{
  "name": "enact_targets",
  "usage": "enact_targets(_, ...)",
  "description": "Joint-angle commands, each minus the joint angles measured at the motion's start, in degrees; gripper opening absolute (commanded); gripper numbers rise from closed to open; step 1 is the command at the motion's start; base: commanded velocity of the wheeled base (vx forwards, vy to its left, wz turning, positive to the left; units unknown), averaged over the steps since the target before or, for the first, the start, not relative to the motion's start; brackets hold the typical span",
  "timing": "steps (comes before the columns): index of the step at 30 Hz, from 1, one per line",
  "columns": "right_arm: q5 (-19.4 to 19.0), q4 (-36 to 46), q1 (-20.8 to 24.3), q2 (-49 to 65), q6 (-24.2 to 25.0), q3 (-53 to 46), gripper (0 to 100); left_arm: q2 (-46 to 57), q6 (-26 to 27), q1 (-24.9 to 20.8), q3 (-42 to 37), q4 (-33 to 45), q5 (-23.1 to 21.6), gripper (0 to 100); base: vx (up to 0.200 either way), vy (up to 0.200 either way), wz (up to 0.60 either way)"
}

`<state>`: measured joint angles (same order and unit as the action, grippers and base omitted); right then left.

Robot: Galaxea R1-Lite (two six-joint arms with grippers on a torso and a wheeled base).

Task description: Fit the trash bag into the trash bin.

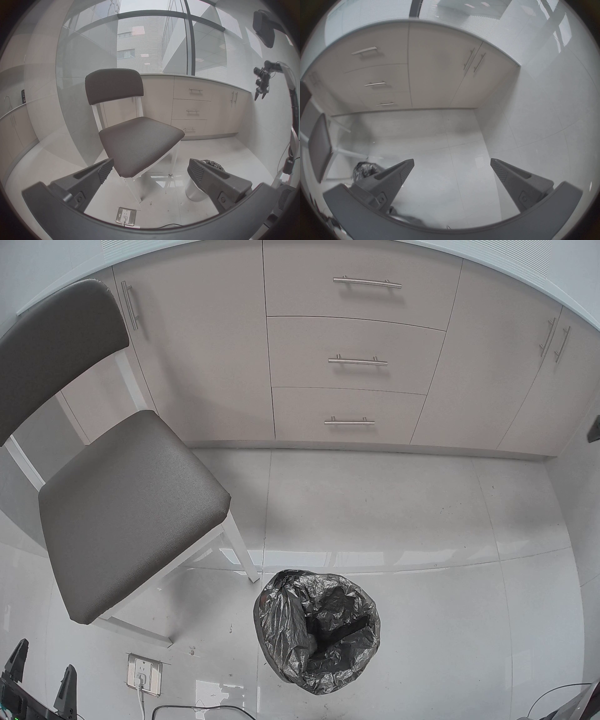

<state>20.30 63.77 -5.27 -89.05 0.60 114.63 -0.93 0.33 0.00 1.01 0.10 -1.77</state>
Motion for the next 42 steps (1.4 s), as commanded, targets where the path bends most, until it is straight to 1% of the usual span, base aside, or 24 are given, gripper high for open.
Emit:
enact_targets(1, -10.3, 15.9, -1.7, 27.4, -8.6, 0.0, 100, 0.9, 0.0, 0.0, -1.0, 0.0, 0.0, 100, 0.0, 0.0, 0.0)
enact_targets(2, -10.7, 17.8, -1.6, 29.0, -8.8, 0.0, 100, 0.9, 0.0, 0.0, -1.0, 0.0, 0.0, 100, 0.0, 0.0, 0.0)
enact_targets(4, -12.6, 25.0, -1.6, 36.1, -8.8, 0.0, 100, 0.9, 0.0, 0.0, -1.0, 0.0, 0.0, 100, 0.0, 0.0, 0.0)
enact_targets(5, -13.1, 25.8, -1.6, 37.6, -8.8, 0.0, 100, 0.9, 0.0, 0.0, -1.0, 0.0, 0.0, 100, 0.0, 0.0, 0.0)
enact_targets(7, -17.1, 25.0, -1.7, 47.6, -7.9, 0.0, 100, 0.9, 0.0, 0.0, -1.0, 0.0, 0.0, 100, 0.0, 0.0, 0.0)
enact_targets(8, -17.1, 25.0, -1.7, 47.6, -7.9, 0.0, 100, 0.9, 0.0, 0.0, -1.0, 0.0, 0.0, 100, 0.0, 0.0, 0.0)
enact_targets(10, -20.3, 22.6, -2.0, 58.8, -9.3, 0.0, 100, 0.9, 0.0, 0.0, -1.0, 0.0, 0.0, 100, 0.0, 0.0, 0.0)
enact_targets(13, -22.3, 18.7, -3.1, 69.4, -11.3, 0.0, 100, 0.9, 0.0, 0.0, -1.0, 0.0, 0.0, 100, 0.0, 0.0, 0.0)
enact_targets(16, -24.0, 10.6, -2.3, 77.9, -14.3, 0.0, 100, 0.9, 0.0, 0.0, -1.0, 0.0, 0.0, 100, 0.0, 0.0, 0.0)
enact_targets(18, -25.0, 6.4, -1.6, 81.0, -15.6, -3.9, 100, 0.9, 0.0, 0.0, -1.0, 0.0, 0.0, 100, 0.0, 0.0, 0.0)
enact_targets(19, -26.0, 1.7, -0.2, 83.7, -17.3, -10.5, 100, 0.9, 0.0, 0.0, -1.0, 0.0, 0.0, 100, 0.0, 0.0, 0.0)
enact_targets(24, -25.8, 2.2, 0.3, 83.6, -14.2, -11.0, 100, 0.9, 0.0, 0.0, -1.0, 0.0, 0.0, 100, 0.0, 0.0, 0.0)
enact_targets(26, -26.0, 4.6, 0.3, 83.6, -12.1, -11.4, 100, 0.9, 0.0, 0.0, -1.0, 0.0, 0.0, 100, 0.0, 0.0, 0.0)
enact_targets(28, -26.3, 7.0, 0.3, 83.6, -12.0, -11.5, 100, 0.9, 0.0, 0.0, -1.0, 0.0, 0.0, 100, 0.0, 0.0, 0.0)
enact_targets(30, -27.6, 9.3, 0.8, 83.7, -12.1, -11.8, 100, 0.9, 0.0, 0.0, -1.0, 0.0, 0.0, 100, 0.0, 0.0, 0.0)
enact_targets(31, -28.1, 9.8, 1.4, 83.9, -12.3, -12.1, 100, 0.9, 0.0, 0.0, -1.0, 0.0, 0.0, 100, 0.0, 0.0, 0.0)
enact_targets(32, -29.0, 9.8, 3.9, 85.2, -13.6, -14.3, 100, 0.9, 0.0, 0.0, -1.0, 0.0, 0.0, 100, 0.0, 0.0, 0.0)
enact_targets(33, -29.0, 9.8, 3.9, 85.2, -13.6, -14.3, 100, 0.9, 0.0, 0.0, -1.0, 0.0, 0.0, 100, 0.0, 0.0, 0.0)
enact_targets(34, -29.2, 9.8, 6.9, 87.6, -18.4, -19.3, 100, 0.9, 0.0, 0.0, -1.0, 0.0, 0.0, 100, 0.0, 0.0, 0.0)
enact_targets(35, -28.8, 10.5, 6.4, 87.6, -19.3, -21.2, 100, 0.9, 0.0, 0.0, -1.0, 0.0, 0.0, 100, 0.0, 0.0, 0.0)
enact_targets(37, -28.3, 11.1, 6.1, 87.7, -17.6, -22.4, 100, 0.9, 0.0, 0.0, -1.0, 0.0, 0.0, 100, 0.0, 0.0, 0.0)
enact_targets(38, -27.3, 12.4, 6.1, 88.1, -12.9, -22.8, 100, 0.9, 0.0, 0.0, -1.0, 0.0, 0.0, 100, 0.0, 0.0, 0.0)
enact_targets(39, -27.4, 12.7, 5.9, 88.3, -11.1, -23.0, 100, 0.9, 0.0, 0.0, -1.0, 0.0, 0.0, 100, 0.0, 0.0, 0.0)
enact_targets(42, -27.7, 13.0, 5.5, 89.1, -10.8, -24.0, 100, 0.9, 0.0, 0.0, -1.0, 0.0, 0.0, 100, 0.0, 0.0, 0.0)
